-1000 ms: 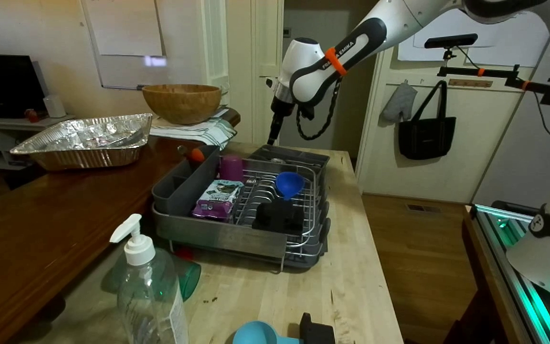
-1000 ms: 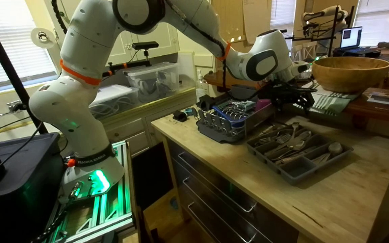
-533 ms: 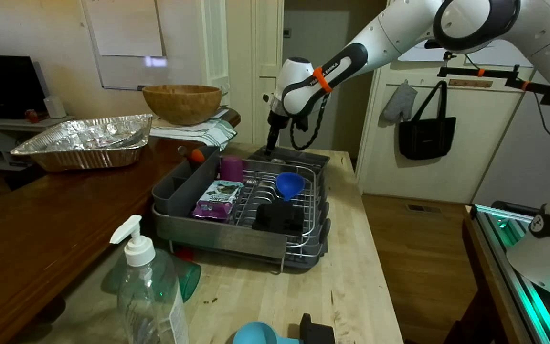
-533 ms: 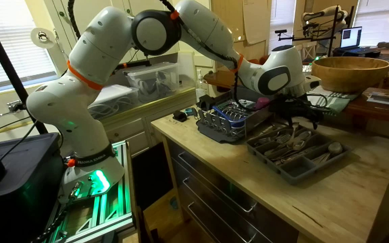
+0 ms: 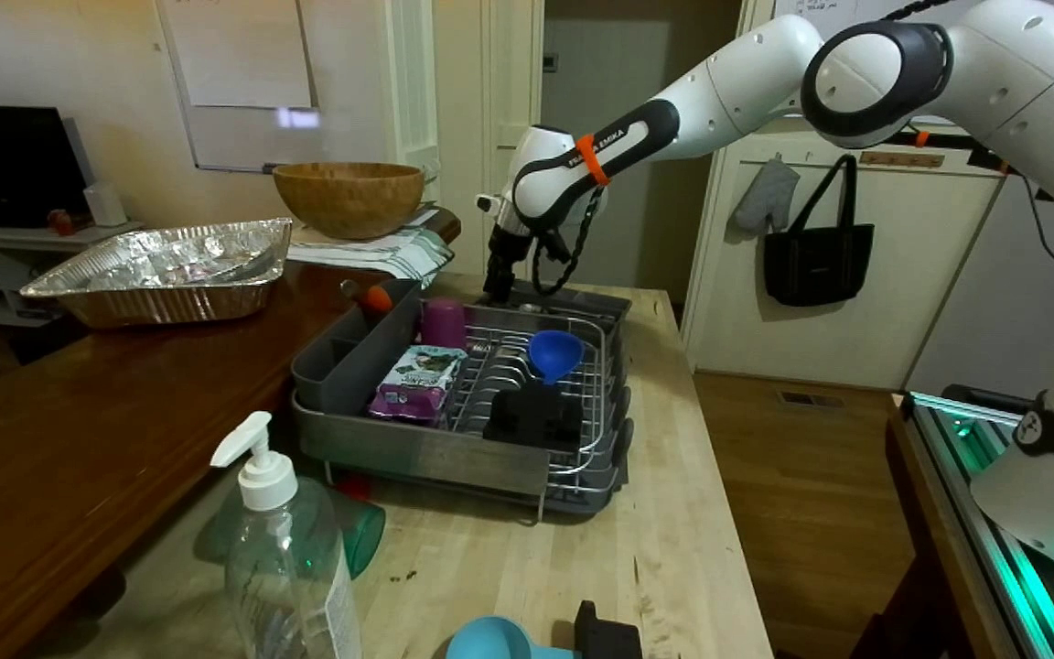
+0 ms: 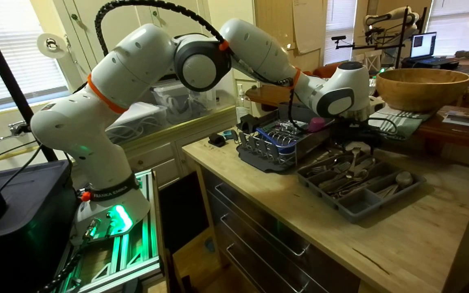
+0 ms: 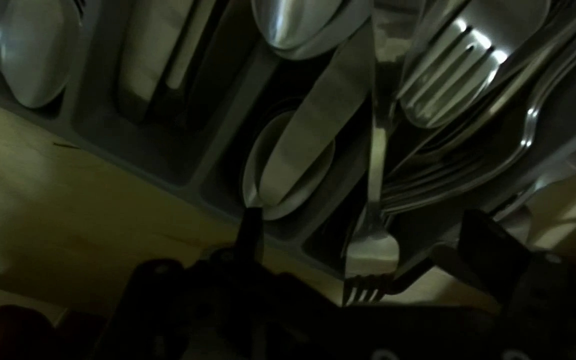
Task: Remove the orange spoon, silver spoon and silver fork from the cutlery holder and place them on the dishrack.
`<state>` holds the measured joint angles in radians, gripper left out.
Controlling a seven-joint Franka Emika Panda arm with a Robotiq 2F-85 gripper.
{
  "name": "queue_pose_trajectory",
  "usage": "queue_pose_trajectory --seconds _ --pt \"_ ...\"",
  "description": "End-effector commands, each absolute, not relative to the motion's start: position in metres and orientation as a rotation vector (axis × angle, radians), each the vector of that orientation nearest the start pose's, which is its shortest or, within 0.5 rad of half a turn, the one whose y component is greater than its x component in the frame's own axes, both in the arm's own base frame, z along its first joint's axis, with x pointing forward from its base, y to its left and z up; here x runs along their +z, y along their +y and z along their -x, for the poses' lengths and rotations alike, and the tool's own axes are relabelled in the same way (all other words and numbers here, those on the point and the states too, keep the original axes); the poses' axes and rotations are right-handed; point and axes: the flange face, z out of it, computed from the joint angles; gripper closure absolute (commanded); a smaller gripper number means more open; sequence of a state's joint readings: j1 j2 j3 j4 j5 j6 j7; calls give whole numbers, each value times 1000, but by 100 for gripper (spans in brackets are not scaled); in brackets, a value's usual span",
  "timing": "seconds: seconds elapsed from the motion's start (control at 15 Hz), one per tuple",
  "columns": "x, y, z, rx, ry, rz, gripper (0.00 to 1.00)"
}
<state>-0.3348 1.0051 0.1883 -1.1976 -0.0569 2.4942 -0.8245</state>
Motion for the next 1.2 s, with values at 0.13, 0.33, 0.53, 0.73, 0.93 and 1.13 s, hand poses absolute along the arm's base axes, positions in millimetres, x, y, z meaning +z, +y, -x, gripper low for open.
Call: queue_pose_trajectory --seconds 0.13,0.33,0.53,0.73,0.93,1.13 --pt "191 -183 -773 -437 -976 2941 5" --pt "186 -186 -773 -403 -996 2928 32" --pt "180 -182 -774 -359 -1021 2915 46" --pt "176 -177 -775 -317 -1028 2910 78" --pt "183 -180 -775 -266 -1030 2943 99" --pt "207 -179 -778 -265 -1039 3000 99"
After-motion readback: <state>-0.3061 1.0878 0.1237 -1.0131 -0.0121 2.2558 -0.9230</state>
